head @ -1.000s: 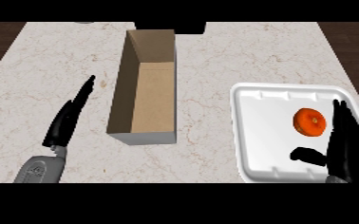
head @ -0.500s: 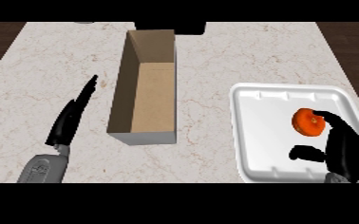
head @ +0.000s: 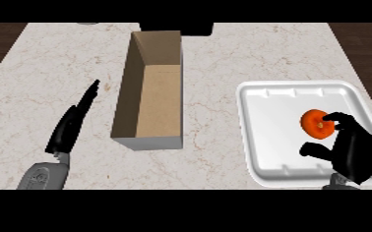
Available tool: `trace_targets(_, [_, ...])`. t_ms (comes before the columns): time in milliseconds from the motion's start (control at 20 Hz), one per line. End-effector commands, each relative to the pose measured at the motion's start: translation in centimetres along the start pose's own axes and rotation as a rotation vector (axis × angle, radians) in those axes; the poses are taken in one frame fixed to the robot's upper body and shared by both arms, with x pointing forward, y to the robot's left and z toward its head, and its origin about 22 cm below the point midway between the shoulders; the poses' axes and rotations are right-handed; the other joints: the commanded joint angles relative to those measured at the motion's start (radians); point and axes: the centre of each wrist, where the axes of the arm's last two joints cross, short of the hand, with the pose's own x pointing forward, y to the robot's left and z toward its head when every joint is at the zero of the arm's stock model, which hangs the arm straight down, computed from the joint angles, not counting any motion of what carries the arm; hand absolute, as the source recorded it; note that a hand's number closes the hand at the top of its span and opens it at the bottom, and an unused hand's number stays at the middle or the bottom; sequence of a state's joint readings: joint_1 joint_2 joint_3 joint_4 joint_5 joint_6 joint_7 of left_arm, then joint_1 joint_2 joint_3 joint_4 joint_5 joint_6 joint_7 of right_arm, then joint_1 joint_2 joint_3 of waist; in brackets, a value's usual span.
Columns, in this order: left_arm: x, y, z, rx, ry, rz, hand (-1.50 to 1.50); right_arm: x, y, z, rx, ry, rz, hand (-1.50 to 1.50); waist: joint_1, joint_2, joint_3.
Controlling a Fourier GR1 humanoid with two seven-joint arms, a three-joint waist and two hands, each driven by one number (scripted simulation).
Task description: Pick the squash from the tray and place it in the cardboard box
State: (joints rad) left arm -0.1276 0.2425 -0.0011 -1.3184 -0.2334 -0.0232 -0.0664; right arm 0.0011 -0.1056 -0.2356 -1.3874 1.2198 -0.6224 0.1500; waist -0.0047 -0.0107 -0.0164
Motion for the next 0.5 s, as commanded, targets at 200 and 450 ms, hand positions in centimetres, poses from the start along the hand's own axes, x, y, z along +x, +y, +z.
trace_targets(200, [-0.3,-1.9,0.7,0.007,-0.01,0.008,0.0,0.1,-1.8,1.4,-0.189,0.033,0.033,1.5,0.0,0.01,0.016])
trace_targets(450, [2.7,-1.6,-1.2,-0.077,-0.082,-0.013,0.0,12.3,1.6,6.5,0.212,-0.491,-0.012,1.5,0.153,0.038,0.007])
